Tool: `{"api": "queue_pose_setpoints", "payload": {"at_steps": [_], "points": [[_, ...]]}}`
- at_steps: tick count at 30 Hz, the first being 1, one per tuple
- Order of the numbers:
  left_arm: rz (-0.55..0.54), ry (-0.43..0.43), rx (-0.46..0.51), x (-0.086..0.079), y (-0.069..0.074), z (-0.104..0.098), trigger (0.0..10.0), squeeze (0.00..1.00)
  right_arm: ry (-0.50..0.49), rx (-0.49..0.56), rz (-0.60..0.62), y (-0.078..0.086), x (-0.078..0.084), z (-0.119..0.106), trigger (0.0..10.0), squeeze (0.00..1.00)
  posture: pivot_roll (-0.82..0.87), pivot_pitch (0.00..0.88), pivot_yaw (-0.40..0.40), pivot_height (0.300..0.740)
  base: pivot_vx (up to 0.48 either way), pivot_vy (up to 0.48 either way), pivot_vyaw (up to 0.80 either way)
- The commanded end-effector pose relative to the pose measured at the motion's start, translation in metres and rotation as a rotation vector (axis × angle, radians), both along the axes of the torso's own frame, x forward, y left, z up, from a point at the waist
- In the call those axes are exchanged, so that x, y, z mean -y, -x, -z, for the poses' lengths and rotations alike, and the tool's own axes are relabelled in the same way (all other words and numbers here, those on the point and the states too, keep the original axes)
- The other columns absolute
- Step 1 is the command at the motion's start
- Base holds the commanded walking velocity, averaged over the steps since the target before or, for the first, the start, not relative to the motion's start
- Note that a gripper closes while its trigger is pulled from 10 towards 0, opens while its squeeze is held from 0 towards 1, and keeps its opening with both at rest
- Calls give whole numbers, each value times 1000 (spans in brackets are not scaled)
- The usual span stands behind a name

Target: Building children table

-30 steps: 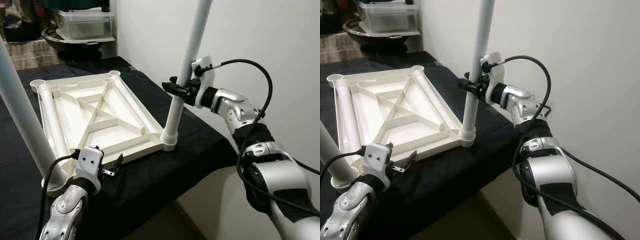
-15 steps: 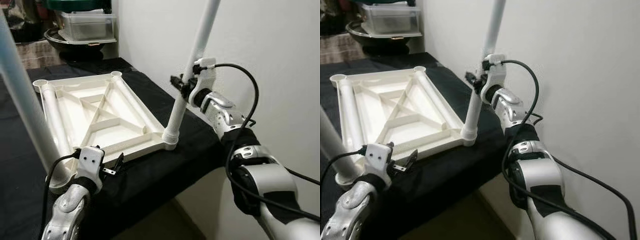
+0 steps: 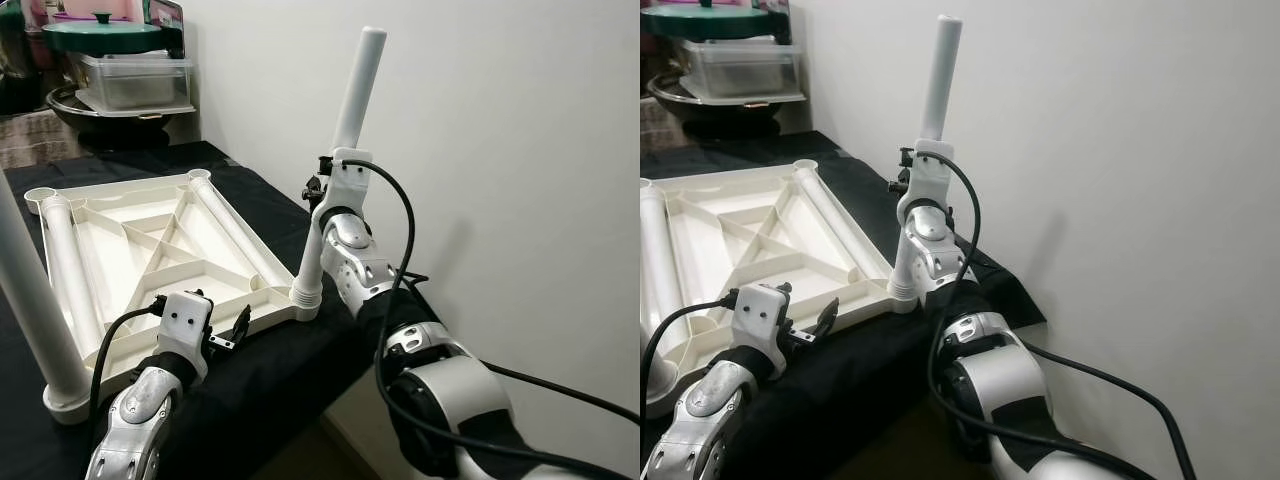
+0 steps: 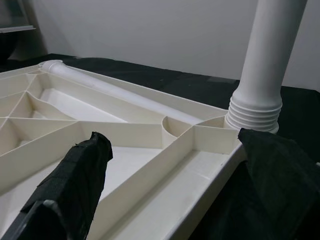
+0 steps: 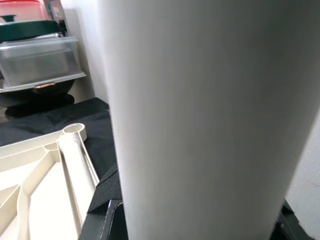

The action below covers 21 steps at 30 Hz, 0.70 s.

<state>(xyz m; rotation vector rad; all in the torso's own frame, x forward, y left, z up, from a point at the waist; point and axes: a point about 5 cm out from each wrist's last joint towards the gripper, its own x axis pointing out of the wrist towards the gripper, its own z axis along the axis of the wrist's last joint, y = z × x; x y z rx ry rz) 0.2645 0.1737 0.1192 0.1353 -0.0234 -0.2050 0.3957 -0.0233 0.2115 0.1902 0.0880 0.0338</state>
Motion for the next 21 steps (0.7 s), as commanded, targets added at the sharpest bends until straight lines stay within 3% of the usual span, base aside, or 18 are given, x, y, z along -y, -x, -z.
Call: {"api": "queue_pose_setpoints", "payload": {"at_steps": [1,18,19,20,21], "points": [[4,-3,-20,4,1,6,10000,0,37,-276,5,15,-3,61,0,0,30,0,-155,740,0,0,0],[-7,-11,-26,3,1,7,10000,0,32,-290,58,15,-4,57,0,0,36,0,-159,740,0,0,0],[-5,-10,-26,4,1,7,10000,0,37,-283,38,14,-6,55,1333,0,31,0,-153,740,0,0,0],[-4,-10,-26,4,1,7,10000,0,40,-279,24,14,-7,54,1333,0,31,0,-153,740,0,0,0],[-3,-10,-26,4,0,7,10000,0,40,-275,14,14,-7,52,10000,0,29,0,-151,740,0,0,0]]}}
